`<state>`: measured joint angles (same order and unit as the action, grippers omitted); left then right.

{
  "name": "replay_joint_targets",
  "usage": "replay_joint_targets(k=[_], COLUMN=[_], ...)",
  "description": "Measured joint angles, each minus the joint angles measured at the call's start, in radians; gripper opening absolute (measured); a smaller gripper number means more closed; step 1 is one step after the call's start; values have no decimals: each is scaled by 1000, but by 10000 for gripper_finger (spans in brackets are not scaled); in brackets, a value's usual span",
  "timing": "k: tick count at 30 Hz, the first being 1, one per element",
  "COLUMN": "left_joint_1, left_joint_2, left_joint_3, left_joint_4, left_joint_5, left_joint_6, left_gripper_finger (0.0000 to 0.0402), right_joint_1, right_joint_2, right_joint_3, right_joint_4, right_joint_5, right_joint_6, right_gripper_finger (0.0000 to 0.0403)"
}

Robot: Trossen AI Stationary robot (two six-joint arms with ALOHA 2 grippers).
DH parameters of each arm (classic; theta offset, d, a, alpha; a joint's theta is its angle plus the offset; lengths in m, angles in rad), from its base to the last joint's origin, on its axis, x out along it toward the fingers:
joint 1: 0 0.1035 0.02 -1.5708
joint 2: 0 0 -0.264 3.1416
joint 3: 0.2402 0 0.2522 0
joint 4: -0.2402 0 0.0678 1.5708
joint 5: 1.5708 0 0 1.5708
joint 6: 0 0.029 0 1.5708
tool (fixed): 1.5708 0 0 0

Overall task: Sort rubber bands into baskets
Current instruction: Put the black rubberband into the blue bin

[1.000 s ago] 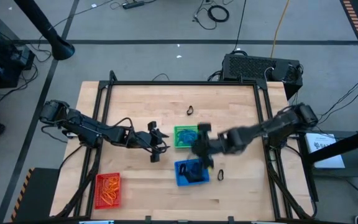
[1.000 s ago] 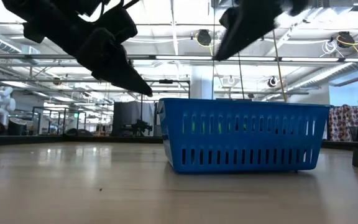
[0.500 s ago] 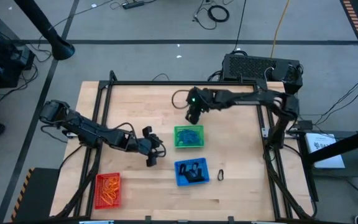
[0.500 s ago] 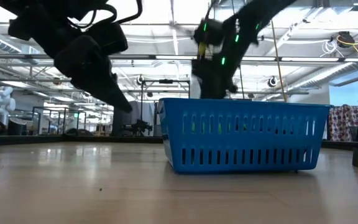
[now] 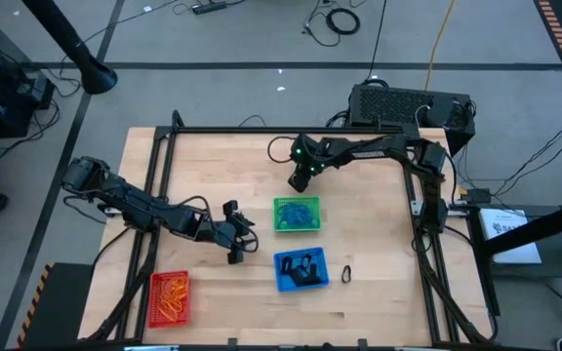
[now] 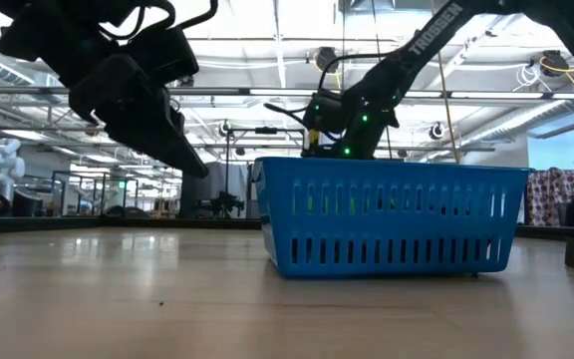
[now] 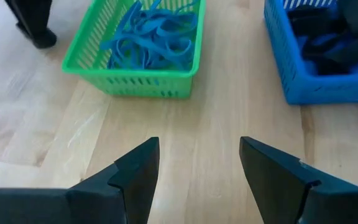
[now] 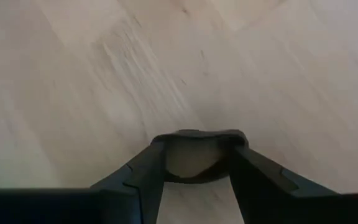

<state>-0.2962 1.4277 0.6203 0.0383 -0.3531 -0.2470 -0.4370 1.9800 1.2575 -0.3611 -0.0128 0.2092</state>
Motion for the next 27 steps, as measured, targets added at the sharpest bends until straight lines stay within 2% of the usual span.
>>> replay_joint_targets(k=[6, 8, 12, 18, 24, 27], left_joint_1=[0, 0, 0, -1, -1, -1], left_joint_2=[0, 0, 0, 0, 0, 0], left_joint_3=[-25, -33, -39, -39, -39, -39], left_joint_4=[4, 8, 8, 34, 54, 58], left_joint_5=[-35, -41, -42, -42, -42, -42], left_joint_6=[-3, -11, -36, -35, -32, -29], left_gripper_finger=[230, 230, 230, 230, 230, 230], right_joint_1=[5, 9, 24, 76, 217, 286], right_joint_2=[12, 12, -6, -104, -212, -241], right_joint_3=[0, 0, -1, -2, -1, 0], right_joint_4=[-37, -46, -68, -91, -117, -117], right_joint_5=[15, 15, 7, 8, 6, 96], right_joint_6=[-16, -35, -91, -110, -115, -76], right_gripper_finger=[138, 107, 17, 2, 1, 1])
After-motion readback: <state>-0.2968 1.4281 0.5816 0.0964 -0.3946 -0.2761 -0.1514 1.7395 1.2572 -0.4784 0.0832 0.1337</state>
